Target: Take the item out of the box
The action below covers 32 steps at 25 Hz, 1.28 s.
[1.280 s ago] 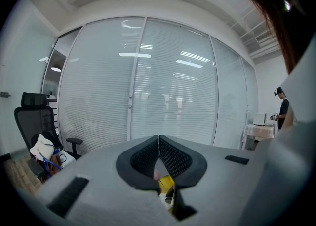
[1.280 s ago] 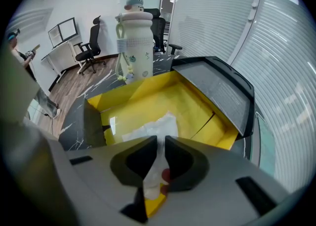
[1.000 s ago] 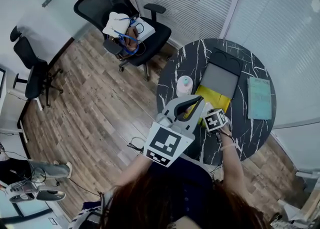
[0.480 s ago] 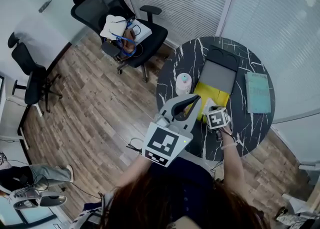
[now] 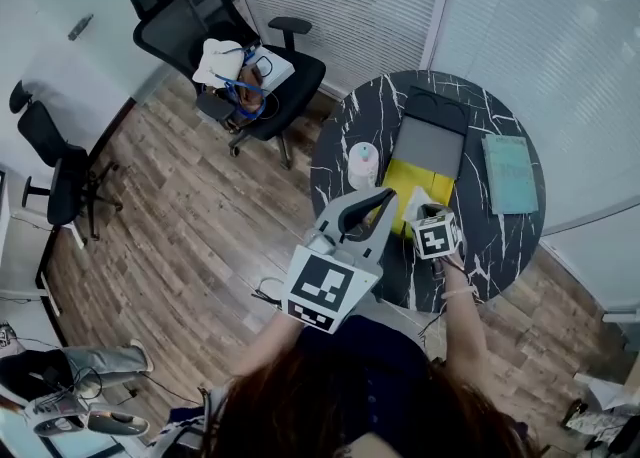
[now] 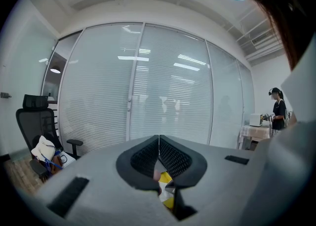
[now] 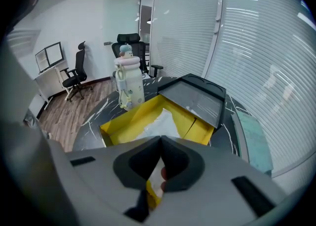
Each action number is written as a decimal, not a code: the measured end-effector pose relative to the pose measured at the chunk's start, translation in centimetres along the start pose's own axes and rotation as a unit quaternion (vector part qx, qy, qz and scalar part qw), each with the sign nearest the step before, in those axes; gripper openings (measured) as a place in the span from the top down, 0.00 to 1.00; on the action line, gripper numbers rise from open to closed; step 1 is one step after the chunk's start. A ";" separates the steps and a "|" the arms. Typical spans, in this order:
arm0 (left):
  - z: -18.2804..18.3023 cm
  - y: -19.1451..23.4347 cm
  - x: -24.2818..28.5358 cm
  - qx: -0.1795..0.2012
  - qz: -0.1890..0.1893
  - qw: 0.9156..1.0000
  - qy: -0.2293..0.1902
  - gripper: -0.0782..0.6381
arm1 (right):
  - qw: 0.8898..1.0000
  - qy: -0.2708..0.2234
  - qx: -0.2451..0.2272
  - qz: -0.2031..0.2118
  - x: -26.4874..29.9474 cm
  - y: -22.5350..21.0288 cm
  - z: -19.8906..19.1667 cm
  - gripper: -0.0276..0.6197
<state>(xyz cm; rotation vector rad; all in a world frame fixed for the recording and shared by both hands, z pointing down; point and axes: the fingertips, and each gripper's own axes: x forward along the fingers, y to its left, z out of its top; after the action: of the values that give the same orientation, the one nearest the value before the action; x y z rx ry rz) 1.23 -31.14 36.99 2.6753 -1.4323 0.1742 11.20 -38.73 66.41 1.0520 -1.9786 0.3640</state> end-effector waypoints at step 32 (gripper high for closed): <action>0.6 -2.4 -6.6 0.002 -0.029 0.999 -0.027 0.85 | 0.985 -0.143 0.044 -0.089 -13.2 2.4 4.2 0.92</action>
<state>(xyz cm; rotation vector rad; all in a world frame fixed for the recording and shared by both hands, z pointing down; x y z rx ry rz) -0.41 -24.49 35.37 2.7411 -1.3690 0.1029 10.86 -32.57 53.83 1.3924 -2.1124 0.2133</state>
